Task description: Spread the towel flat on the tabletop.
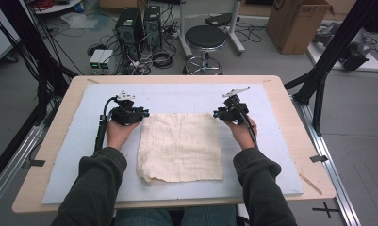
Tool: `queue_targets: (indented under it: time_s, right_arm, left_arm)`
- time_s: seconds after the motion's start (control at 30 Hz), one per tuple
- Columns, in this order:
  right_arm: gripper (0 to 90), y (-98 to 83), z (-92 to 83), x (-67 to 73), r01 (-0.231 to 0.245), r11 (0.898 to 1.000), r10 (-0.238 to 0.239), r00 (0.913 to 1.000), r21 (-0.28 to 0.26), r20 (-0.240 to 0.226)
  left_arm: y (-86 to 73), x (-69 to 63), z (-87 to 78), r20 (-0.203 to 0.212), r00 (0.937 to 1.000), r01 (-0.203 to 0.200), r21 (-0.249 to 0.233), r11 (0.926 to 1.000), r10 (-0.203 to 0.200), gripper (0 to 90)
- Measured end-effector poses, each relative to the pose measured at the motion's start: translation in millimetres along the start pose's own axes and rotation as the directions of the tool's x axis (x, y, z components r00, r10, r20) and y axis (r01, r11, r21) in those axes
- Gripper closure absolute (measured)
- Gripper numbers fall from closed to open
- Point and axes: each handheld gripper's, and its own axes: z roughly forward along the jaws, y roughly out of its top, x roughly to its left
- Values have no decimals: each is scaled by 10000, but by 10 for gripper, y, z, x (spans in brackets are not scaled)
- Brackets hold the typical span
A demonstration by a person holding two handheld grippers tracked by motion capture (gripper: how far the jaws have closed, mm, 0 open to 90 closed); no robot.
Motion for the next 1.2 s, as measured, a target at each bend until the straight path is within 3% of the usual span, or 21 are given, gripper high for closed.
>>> queue_targets:
  time_s: [0.07,0.13,0.27,0.33,0.43,0.53,0.63,0.77,0.8,0.87,0.9,0.93,1.0,1.07,1.2]
  right_arm:
    - [651,-20,-32,23,152,9998,-154,9996,-83,-249]
    - [627,-36,-90,54,117,9997,-128,9984,-207,-545]
    - [584,-87,-226,166,265,9992,-300,9926,-315,-1180]
    - [575,-95,-314,250,570,9982,-594,9879,-208,-1433]
    - [574,-143,-482,395,877,9916,-1030,9799,-946,-1707]
    - [571,-232,-593,541,1100,9883,-1293,9714,-1053,-1991]
    - [568,-367,-649,663,1450,9832,-1666,9606,-1106,-2224]
    - [564,-522,-683,758,1484,9828,-1722,9514,-1099,-2552]
    - [562,-568,-689,786,1601,9811,-1837,9475,-1089,-2617]
    - [560,-709,-721,875,1851,9769,-2085,9347,-1066,-2879]
    - [560,-748,-733,898,1915,9757,-2147,9323,-1064,-2911]
    - [560,-748,-733,898,1915,9757,-2147,9323,-1064,-2911]
    - [563,-858,-753,952,2112,9725,-2316,9212,-984,-3125]
    - [567,-921,-749,976,2082,9747,-2234,9178,-813,-3281]
    - [585,-1058,-704,1018,2127,9746,-2239,9094,-704,-3505]
  left_arm:
    - [-24,-2,-28,240,9997,-101,57,9999,99,637]
    - [-41,-33,-89,478,9988,-81,-182,9998,89,627]
    - [-79,-114,-289,950,9944,-412,-545,9977,462,606]
    - [-125,-163,-409,1181,9903,-653,-654,9957,727,604]
    - [-227,-239,-576,1494,9841,-841,-818,9931,956,596]
    - [-346,-325,-736,1670,9785,-1048,-1034,9891,1212,588]
    - [-475,-399,-877,1868,9720,-1229,-1114,9861,1422,584]
    - [-627,-472,-976,2096,9660,-1306,-1105,9853,1515,581]
    - [-693,-516,-1018,2188,9620,-1458,-947,9848,1635,578]
    - [-784,-581,-1084,2286,9574,-1553,-1065,9821,1762,563]
    - [-875,-623,-1145,2502,9490,-1704,-1047,9798,1918,563]
    - [-875,-623,-1145,2502,9490,-1704,-1047,9798,1918,563]
    - [-961,-638,-1177,2765,9429,-1650,-967,9815,1857,566]
    - [-1025,-663,-1190,2880,9391,-1686,-888,9817,1874,597]
    - [-1122,-733,-1140,3452,9159,-2060,-336,9780,2048,652]
